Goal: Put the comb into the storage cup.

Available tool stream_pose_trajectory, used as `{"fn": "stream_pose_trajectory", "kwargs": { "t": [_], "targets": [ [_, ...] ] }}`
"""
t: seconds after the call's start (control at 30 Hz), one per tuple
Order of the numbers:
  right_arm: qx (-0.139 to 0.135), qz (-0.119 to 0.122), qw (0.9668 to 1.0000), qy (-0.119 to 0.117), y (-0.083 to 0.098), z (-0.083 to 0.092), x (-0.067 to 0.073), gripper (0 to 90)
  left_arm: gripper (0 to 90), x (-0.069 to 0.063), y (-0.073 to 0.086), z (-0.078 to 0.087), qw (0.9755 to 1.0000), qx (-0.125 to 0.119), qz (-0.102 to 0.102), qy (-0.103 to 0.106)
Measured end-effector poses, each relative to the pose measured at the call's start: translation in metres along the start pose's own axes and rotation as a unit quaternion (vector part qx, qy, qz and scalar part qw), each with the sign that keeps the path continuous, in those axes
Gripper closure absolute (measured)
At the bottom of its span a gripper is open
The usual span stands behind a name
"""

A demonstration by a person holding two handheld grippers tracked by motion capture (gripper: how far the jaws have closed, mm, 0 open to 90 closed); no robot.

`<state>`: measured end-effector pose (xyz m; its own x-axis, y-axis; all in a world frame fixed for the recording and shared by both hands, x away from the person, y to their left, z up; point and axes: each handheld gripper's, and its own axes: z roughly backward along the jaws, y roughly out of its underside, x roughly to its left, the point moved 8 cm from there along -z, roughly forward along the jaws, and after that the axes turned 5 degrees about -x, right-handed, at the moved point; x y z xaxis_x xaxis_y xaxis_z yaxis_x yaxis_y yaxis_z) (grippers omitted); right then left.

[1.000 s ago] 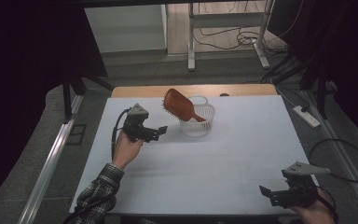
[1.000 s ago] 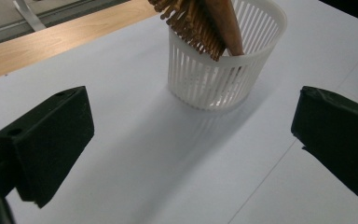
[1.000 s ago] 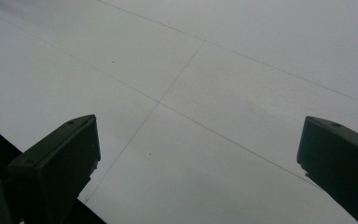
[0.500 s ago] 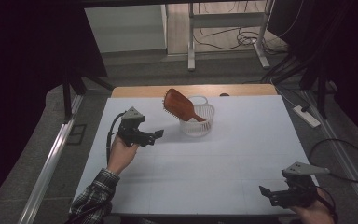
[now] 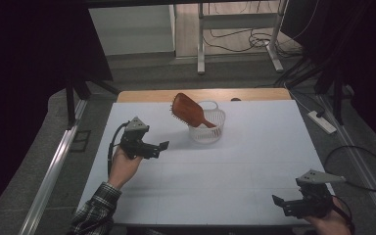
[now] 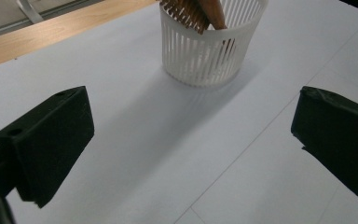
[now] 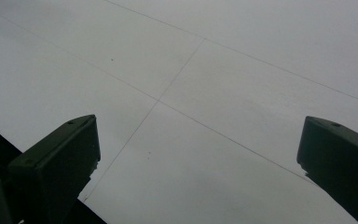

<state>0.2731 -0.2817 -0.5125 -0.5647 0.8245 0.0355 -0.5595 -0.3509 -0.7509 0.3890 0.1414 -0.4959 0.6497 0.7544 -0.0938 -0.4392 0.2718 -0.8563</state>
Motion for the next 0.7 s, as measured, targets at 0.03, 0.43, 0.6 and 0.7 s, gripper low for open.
{"fn": "stream_pose_trajectory", "kwargs": {
  "t": [0.03, 0.43, 0.6, 0.7],
  "targets": [
    [0.000, 0.000, 1.0000, 0.000, 0.000, 0.000, 0.000, 0.0, 0.0, -0.001, 0.001, 0.001, 1.0000, 0.002, -0.001, 0.000],
    [0.001, 0.002, 1.0000, 0.000, 0.000, 0.000, 0.000, 0.0, 0.0, -0.006, 0.010, 0.011, 1.0000, 0.000, -0.005, -0.008],
    [0.001, 0.002, 1.0000, 0.001, 0.000, 0.000, 0.000, 0.0, 0.0, -0.008, 0.013, 0.014, 0.9999, 0.000, -0.008, -0.008],
    [0.002, 0.002, 1.0000, 0.001, 0.000, 0.000, 0.001, 0.0, 0.0, -0.009, 0.015, 0.018, 0.9999, -0.002, -0.010, -0.010]
  ]
}}
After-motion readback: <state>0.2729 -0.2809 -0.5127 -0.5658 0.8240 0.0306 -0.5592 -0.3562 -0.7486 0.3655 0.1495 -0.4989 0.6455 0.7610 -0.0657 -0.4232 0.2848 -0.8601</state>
